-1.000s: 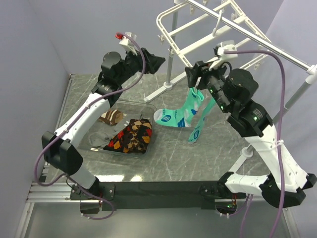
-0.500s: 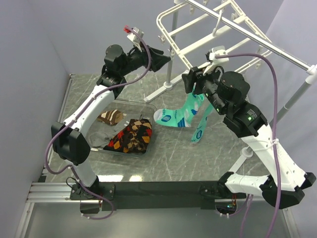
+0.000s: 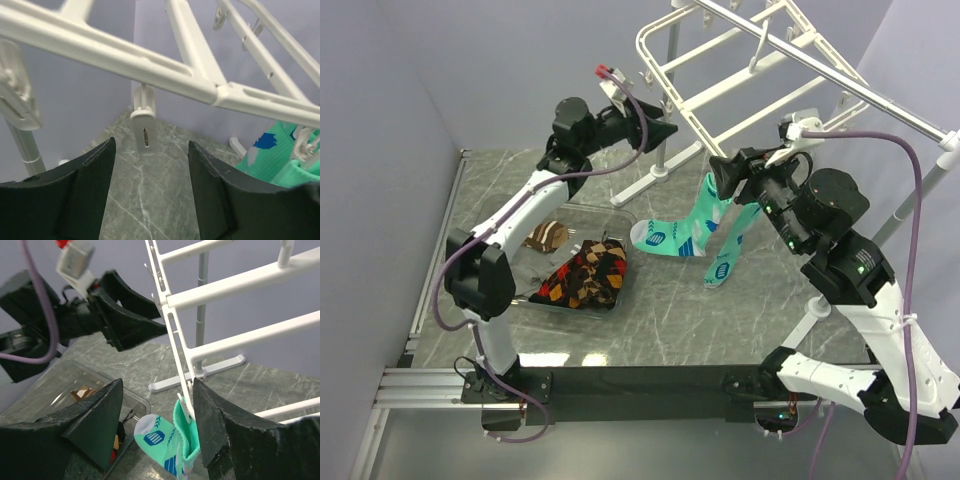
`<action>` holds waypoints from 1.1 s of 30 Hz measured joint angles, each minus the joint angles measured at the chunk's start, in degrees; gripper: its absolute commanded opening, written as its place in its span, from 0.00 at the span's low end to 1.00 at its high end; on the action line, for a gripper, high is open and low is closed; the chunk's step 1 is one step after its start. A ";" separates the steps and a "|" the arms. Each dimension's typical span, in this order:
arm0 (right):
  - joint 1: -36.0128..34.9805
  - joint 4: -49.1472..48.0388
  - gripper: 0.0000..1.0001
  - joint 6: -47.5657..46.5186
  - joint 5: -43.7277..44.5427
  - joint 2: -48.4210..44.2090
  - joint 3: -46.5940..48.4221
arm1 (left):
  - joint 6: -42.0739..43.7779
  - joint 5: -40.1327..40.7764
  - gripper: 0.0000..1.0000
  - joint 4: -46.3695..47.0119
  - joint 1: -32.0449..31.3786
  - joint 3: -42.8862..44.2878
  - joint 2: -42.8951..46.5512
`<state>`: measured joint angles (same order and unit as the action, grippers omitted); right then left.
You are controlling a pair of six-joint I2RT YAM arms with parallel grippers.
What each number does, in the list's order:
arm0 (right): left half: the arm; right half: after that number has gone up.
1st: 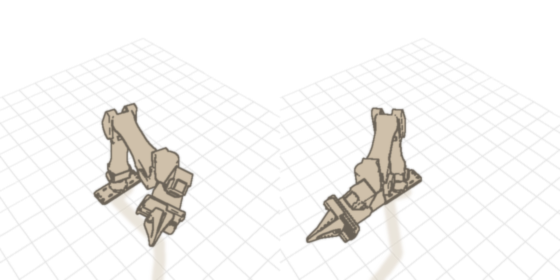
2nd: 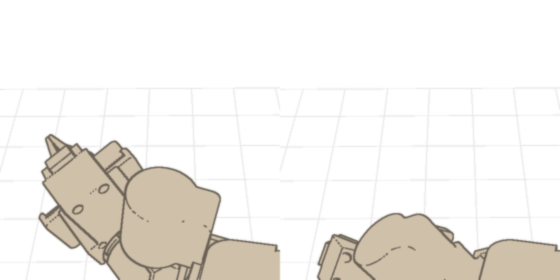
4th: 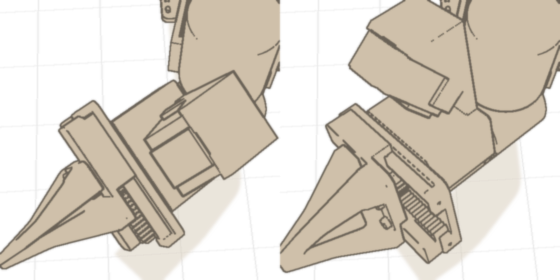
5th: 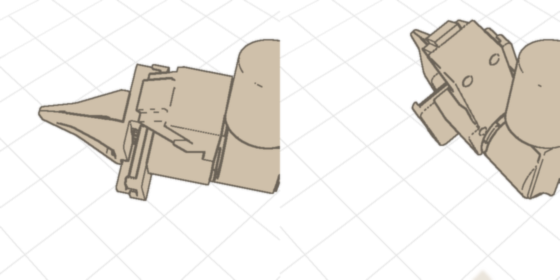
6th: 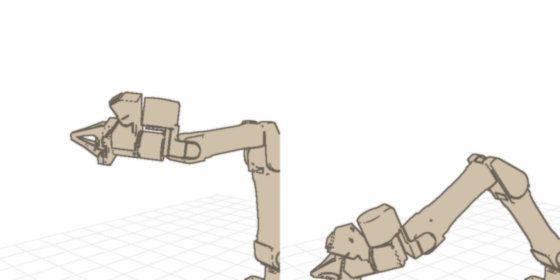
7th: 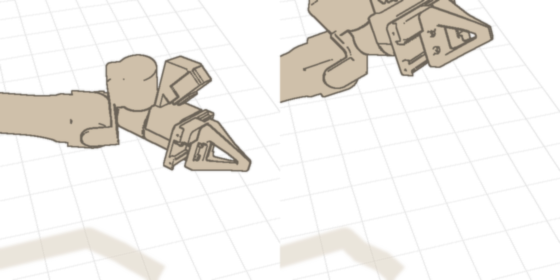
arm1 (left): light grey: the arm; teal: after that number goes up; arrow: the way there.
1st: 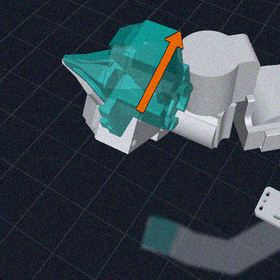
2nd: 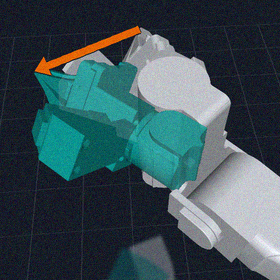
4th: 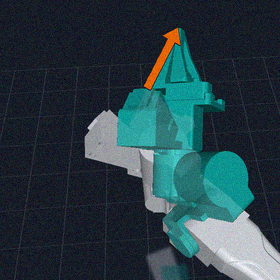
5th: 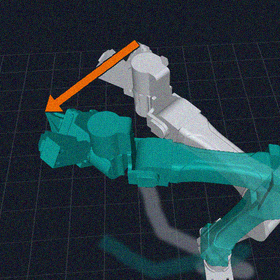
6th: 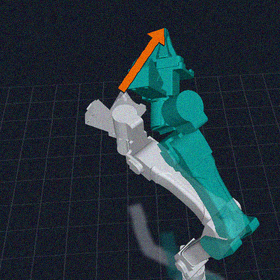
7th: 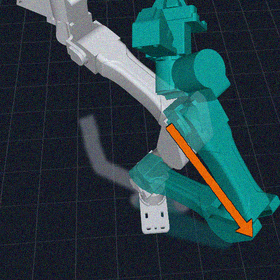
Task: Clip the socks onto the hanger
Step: Open the clamp at the hanger.
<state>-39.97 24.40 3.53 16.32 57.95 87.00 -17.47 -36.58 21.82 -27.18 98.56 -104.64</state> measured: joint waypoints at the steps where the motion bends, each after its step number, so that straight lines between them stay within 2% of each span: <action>1: 0.00 0.11 0.64 0.02 0.11 -0.39 -0.11 | 0.44 0.22 0.58 -0.02 -0.42 0.24 -0.79; 3: 0.00 0.07 0.65 0.04 0.13 -0.90 -0.22 | 0.96 0.44 0.50 0.11 -1.07 0.72 -2.14; 4: 0.00 -0.02 0.65 0.07 0.13 -1.18 -0.46 | 0.94 0.52 0.41 0.46 -1.29 0.81 -2.80; 6: 0.00 -0.22 0.65 0.26 0.15 -1.84 -1.33 | 0.24 0.74 0.36 1.88 -1.70 0.74 -3.61; 7: 0.00 -0.39 0.65 0.37 0.15 -2.21 -1.99 | -0.26 1.09 0.31 3.58 -1.81 0.22 -3.65; 12: 0.00 -0.85 0.65 1.14 0.13 -3.63 -4.92 | -3.69 2.78 0.22 14.05 -1.79 -5.27 -2.84; 15: 0.00 -0.81 0.65 1.51 0.13 -3.80 -5.81 | -5.18 3.85 0.23 17.86 -1.79 -8.22 -2.54; 17: 0.00 -0.83 0.65 1.62 0.13 -3.82 -6.21 | -5.79 4.07 0.31 18.43 -1.92 -8.66 -2.54; 18: 0.00 -0.96 0.65 1.75 0.13 -3.93 -6.49 | -5.95 4.09 0.39 18.78 -2.01 -8.68 -2.54; 21: 0.00 -1.03 0.64 1.97 0.11 -4.57 -7.34 | -6.21 4.33 0.46 20.06 -2.36 -8.68 -2.25; 28: 0.00 -1.09 0.64 2.21 0.15 -5.92 -7.65 | -6.40 4.52 0.45 21.75 -2.78 -8.52 -2.01; 33: 0.00 -1.20 0.65 2.21 0.15 -6.12 -7.67 | -6.38 5.03 0.39 21.51 -2.80 -6.54 -2.03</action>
<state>-39.97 23.20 5.74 16.47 51.83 79.33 -23.86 -31.55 43.33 -29.98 92.03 -106.67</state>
